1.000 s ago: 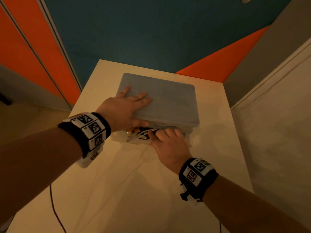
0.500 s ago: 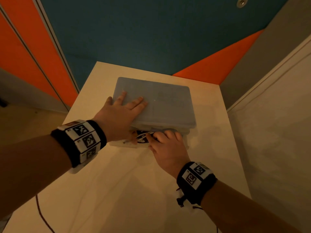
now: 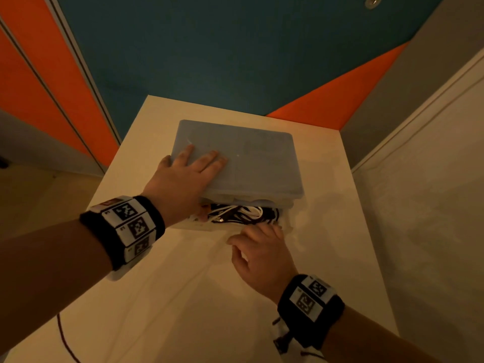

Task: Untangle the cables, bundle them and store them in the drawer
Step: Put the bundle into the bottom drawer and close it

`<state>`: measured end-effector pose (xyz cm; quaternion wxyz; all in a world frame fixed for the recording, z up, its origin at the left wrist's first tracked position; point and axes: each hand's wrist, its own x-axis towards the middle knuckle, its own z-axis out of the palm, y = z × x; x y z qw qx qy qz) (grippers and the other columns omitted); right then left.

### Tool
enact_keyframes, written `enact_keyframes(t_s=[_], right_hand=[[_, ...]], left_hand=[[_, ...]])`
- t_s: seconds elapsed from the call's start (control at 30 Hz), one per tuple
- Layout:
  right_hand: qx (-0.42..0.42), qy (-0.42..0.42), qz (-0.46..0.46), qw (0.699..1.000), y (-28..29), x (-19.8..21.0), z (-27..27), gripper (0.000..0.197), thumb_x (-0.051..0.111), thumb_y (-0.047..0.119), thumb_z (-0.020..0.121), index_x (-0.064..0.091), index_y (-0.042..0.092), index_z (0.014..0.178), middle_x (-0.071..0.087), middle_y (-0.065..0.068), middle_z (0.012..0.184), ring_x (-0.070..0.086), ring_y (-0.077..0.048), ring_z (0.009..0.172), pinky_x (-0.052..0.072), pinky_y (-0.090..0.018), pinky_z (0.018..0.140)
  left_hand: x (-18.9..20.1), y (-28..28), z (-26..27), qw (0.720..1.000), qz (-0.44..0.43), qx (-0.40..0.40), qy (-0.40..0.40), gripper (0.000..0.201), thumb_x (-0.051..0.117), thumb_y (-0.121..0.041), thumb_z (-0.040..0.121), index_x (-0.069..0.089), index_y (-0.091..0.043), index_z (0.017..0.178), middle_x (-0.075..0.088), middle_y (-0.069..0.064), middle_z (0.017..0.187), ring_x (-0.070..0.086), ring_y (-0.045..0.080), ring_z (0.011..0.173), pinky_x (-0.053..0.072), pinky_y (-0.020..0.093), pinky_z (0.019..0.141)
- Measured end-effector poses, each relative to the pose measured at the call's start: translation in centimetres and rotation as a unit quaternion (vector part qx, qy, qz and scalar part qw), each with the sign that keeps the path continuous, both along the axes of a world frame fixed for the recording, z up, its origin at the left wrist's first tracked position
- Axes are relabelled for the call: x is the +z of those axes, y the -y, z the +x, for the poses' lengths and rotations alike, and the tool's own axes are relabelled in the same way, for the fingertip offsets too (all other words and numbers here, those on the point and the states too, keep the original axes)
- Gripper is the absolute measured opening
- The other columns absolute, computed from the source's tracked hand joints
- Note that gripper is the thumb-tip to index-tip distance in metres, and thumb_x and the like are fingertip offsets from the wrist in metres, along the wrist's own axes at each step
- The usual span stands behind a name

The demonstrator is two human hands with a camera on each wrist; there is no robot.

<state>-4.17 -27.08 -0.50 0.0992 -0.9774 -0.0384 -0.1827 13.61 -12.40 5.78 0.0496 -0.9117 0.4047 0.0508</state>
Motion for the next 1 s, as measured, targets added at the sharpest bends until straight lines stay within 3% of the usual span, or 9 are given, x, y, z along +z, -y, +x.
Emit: enact_keyframes(t_s=[0.1, 0.17, 0.27, 0.33, 0.4, 0.47, 0.6, 0.83, 1.0], right_hand=[[-0.062, 0.05, -0.01, 0.997, 1.8, 1.8, 0.6, 0.025, 0.066, 0.035, 0.074, 0.067, 0.031, 0.098, 0.057, 0.005, 0.096, 0.055, -0.024, 0.091, 0.038, -0.037, 0.08], [-0.105, 0.056, -0.033, 0.992, 3.3, 3.3, 1.4, 0.055, 0.067, 0.05, 0.071, 0.058, 0.03, 0.121, 0.056, -0.004, 0.122, 0.052, -0.032, 0.115, 0.036, -0.043, 0.092], [-0.108, -0.059, -0.128, 0.984, 5.1, 4.4, 2.2, 0.112, 0.064, 0.078, 0.059, 0.025, 0.027, 0.15, 0.032, -0.012, 0.153, 0.024, -0.041, 0.143, 0.02, -0.058, 0.112], [-0.113, -0.12, -0.158, 0.974, 5.9, 4.4, 2.8, 0.127, 0.063, 0.084, 0.053, 0.013, 0.027, 0.154, 0.022, -0.014, 0.158, 0.014, -0.044, 0.145, 0.013, -0.063, 0.114], [-0.125, -0.16, -0.16, 0.966, 6.2, 4.5, 3.6, 0.129, 0.063, 0.085, 0.052, 0.005, 0.03, 0.153, 0.016, -0.013, 0.16, 0.01, -0.047, 0.145, 0.014, -0.067, 0.112], [-0.128, -0.191, -0.142, 0.963, 6.3, 4.7, 4.2, 0.129, 0.066, 0.082, 0.053, 0.0, 0.032, 0.152, 0.013, -0.01, 0.16, 0.012, -0.046, 0.144, 0.027, -0.064, 0.109], [-0.113, -0.176, -0.091, 0.974, 6.5, 4.5, 4.1, 0.122, 0.07, 0.078, 0.055, 0.01, 0.032, 0.152, 0.021, -0.007, 0.158, 0.018, -0.043, 0.143, 0.048, -0.054, 0.098], [-0.106, -0.143, -0.05, 0.983, 6.7, 4.1, 4.0, 0.106, 0.079, 0.059, 0.062, 0.023, 0.032, 0.147, 0.029, -0.006, 0.156, 0.023, -0.041, 0.141, 0.052, -0.054, 0.092], [-0.101, -0.131, -0.057, 0.985, 6.9, 3.8, 4.0, 0.107, 0.078, 0.062, 0.061, 0.022, 0.031, 0.147, 0.03, -0.007, 0.155, 0.025, -0.042, 0.14, 0.05, -0.056, 0.094]], left_hand=[[-0.1, -0.2, -0.4, 1.0, -0.005, 0.0, 0.008, 0.123, 0.075, -0.066, 0.063, -0.004, -0.034, 0.152, 0.009, -0.003, 0.162, 0.013, 0.038, 0.147, 0.029, 0.061, 0.111], [0.0, -0.3, -0.5, 1.0, -0.007, -0.004, 0.017, 0.123, 0.075, -0.067, 0.062, -0.001, -0.034, 0.153, 0.017, 0.002, 0.159, 0.016, 0.037, 0.145, 0.03, 0.061, 0.11], [0.2, -0.2, 0.0, 1.0, -0.005, -0.01, 0.019, 0.122, 0.074, -0.069, 0.06, 0.001, -0.035, 0.152, 0.02, 0.001, 0.156, 0.019, 0.034, 0.144, 0.031, 0.059, 0.11], [0.3, -0.1, 0.2, 1.0, -0.005, -0.013, 0.015, 0.121, 0.074, -0.069, 0.061, 0.002, -0.034, 0.152, 0.021, 0.0, 0.156, 0.02, 0.034, 0.145, 0.031, 0.059, 0.11], [0.2, -0.1, 0.2, 1.0, -0.007, -0.011, 0.005, 0.12, 0.075, -0.068, 0.062, 0.003, -0.034, 0.152, 0.02, -0.002, 0.158, 0.018, 0.034, 0.146, 0.029, 0.058, 0.111], [0.2, -0.2, 0.2, 1.0, -0.01, -0.007, -0.002, 0.12, 0.075, -0.067, 0.062, 0.003, -0.034, 0.152, 0.019, -0.003, 0.159, 0.016, 0.034, 0.147, 0.029, 0.058, 0.111], [0.1, -0.2, 0.1, 1.0, -0.005, -0.011, 0.0, 0.12, 0.075, -0.068, 0.062, 0.003, -0.034, 0.152, 0.02, -0.003, 0.158, 0.017, 0.034, 0.147, 0.031, 0.058, 0.11], [0.1, -0.2, -0.1, 1.0, -0.017, -0.011, 0.003, 0.112, 0.071, -0.068, 0.067, 0.006, -0.033, 0.152, 0.022, -0.002, 0.157, 0.02, 0.032, 0.146, 0.035, 0.057, 0.109], [0.4, 0.3, -0.9, 0.999, -0.047, 0.004, 0.007, 0.103, 0.055, -0.077, 0.069, 0.013, -0.031, 0.151, 0.026, -0.001, 0.156, 0.023, 0.035, 0.145, 0.016, 0.067, 0.113]])
